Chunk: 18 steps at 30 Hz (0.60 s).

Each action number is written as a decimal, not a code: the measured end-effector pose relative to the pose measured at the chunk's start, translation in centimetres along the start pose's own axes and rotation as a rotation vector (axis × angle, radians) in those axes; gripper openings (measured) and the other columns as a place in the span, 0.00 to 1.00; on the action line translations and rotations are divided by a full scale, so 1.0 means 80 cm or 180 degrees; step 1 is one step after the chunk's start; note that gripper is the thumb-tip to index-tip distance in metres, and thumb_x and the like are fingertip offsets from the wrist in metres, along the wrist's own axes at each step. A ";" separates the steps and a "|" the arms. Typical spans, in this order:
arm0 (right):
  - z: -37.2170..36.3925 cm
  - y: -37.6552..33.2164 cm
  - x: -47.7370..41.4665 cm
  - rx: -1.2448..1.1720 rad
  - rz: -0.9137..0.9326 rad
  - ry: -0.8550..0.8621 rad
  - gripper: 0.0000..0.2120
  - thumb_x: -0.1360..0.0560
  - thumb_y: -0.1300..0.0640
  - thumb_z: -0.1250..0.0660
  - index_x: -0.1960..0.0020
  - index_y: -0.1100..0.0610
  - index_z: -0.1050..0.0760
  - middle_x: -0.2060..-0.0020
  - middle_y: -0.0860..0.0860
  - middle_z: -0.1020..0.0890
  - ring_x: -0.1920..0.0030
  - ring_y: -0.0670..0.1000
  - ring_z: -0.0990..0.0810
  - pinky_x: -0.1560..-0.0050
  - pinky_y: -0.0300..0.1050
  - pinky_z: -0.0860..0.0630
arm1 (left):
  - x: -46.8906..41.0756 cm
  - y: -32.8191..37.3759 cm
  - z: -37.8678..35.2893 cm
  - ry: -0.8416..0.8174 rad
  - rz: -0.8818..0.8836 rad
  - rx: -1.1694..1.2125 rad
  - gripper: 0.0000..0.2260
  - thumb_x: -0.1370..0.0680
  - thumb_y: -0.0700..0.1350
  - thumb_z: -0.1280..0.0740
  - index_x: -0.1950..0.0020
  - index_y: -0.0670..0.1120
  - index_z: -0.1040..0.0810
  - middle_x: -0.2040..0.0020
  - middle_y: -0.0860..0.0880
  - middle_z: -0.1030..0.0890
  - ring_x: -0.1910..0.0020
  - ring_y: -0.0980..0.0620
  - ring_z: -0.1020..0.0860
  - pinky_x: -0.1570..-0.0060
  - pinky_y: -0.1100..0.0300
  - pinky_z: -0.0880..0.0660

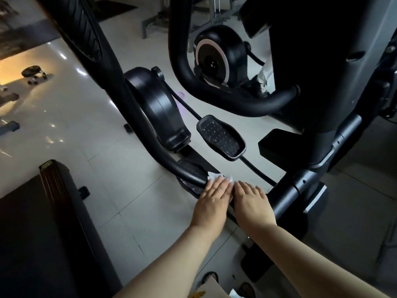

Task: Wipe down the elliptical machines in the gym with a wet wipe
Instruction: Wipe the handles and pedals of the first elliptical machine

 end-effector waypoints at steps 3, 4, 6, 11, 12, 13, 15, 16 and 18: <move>0.002 0.001 0.000 0.0005 -0.0035 0.0032 0.25 0.14 0.54 0.53 0.18 0.56 0.48 0.20 0.51 0.40 0.20 0.52 0.45 0.20 0.49 0.54 | 0.010 -0.030 0.012 -0.0054 0.0030 -0.0143 0.26 0.24 0.38 0.44 0.27 0.44 0.24 0.27 0.48 0.24 0.26 0.48 0.28 0.22 0.52 0.46; 0.003 0.001 0.001 0.0018 -0.0041 0.0028 0.25 0.14 0.53 0.53 0.18 0.56 0.48 0.20 0.51 0.40 0.20 0.52 0.45 0.20 0.49 0.54 | 0.014 -0.044 0.019 -0.0016 0.0083 -0.0226 0.26 0.25 0.36 0.45 0.28 0.43 0.24 0.27 0.47 0.24 0.25 0.46 0.29 0.22 0.51 0.48; 0.003 0.000 0.002 0.0007 -0.0091 0.0044 0.25 0.13 0.53 0.53 0.18 0.56 0.47 0.20 0.52 0.39 0.20 0.53 0.44 0.20 0.50 0.54 | 0.018 -0.063 0.030 0.0042 0.0187 -0.0384 0.27 0.26 0.35 0.47 0.29 0.42 0.23 0.28 0.46 0.23 0.25 0.45 0.29 0.22 0.49 0.50; 0.000 -0.005 -0.002 -0.0046 -0.0313 -0.0004 0.25 0.15 0.55 0.52 0.19 0.56 0.46 0.21 0.51 0.38 0.20 0.52 0.45 0.19 0.52 0.55 | 0.014 -0.032 0.013 -0.0148 0.0182 -0.0167 0.27 0.26 0.39 0.47 0.27 0.40 0.26 0.26 0.42 0.26 0.24 0.42 0.32 0.22 0.48 0.50; 0.000 -0.007 -0.003 -0.0093 -0.0332 -0.0006 0.26 0.16 0.55 0.51 0.19 0.56 0.46 0.21 0.50 0.38 0.20 0.52 0.45 0.19 0.52 0.55 | 0.015 -0.026 0.011 -0.0179 0.0094 -0.0155 0.27 0.25 0.40 0.46 0.26 0.40 0.27 0.25 0.43 0.27 0.23 0.43 0.32 0.22 0.48 0.48; 0.000 -0.009 -0.004 -0.0140 -0.0336 -0.0015 0.26 0.16 0.56 0.51 0.19 0.56 0.46 0.21 0.50 0.38 0.20 0.51 0.45 0.19 0.52 0.56 | 0.015 -0.028 0.014 -0.0155 0.0051 -0.0169 0.27 0.25 0.41 0.46 0.26 0.40 0.27 0.24 0.43 0.28 0.23 0.44 0.33 0.23 0.48 0.46; -0.001 -0.009 -0.004 -0.0183 -0.0335 -0.0004 0.25 0.15 0.54 0.53 0.19 0.56 0.45 0.21 0.50 0.38 0.20 0.51 0.46 0.19 0.52 0.57 | 0.020 -0.047 0.024 -0.0091 0.0093 -0.0306 0.27 0.23 0.42 0.45 0.24 0.39 0.30 0.22 0.42 0.31 0.21 0.44 0.36 0.22 0.47 0.45; -0.001 -0.009 -0.004 -0.0195 -0.0330 0.0023 0.24 0.14 0.53 0.53 0.19 0.56 0.45 0.21 0.50 0.38 0.20 0.51 0.46 0.19 0.52 0.57 | 0.024 -0.059 0.029 -0.0068 0.0155 -0.0413 0.27 0.22 0.42 0.45 0.22 0.39 0.33 0.21 0.41 0.34 0.20 0.43 0.39 0.21 0.46 0.47; -0.002 -0.010 -0.004 -0.0218 -0.0328 0.0073 0.24 0.14 0.51 0.54 0.19 0.56 0.43 0.21 0.49 0.37 0.20 0.51 0.45 0.19 0.51 0.57 | 0.033 -0.078 0.036 -0.0043 0.0263 -0.0625 0.28 0.22 0.42 0.45 0.21 0.37 0.38 0.19 0.38 0.39 0.18 0.42 0.44 0.21 0.46 0.49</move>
Point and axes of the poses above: each hand's wrist, its own x-axis away from the middle knuckle, its own z-axis out of the back of the hand, y = z × x, the point moved 10 cm from there along -x, towards the middle knuckle
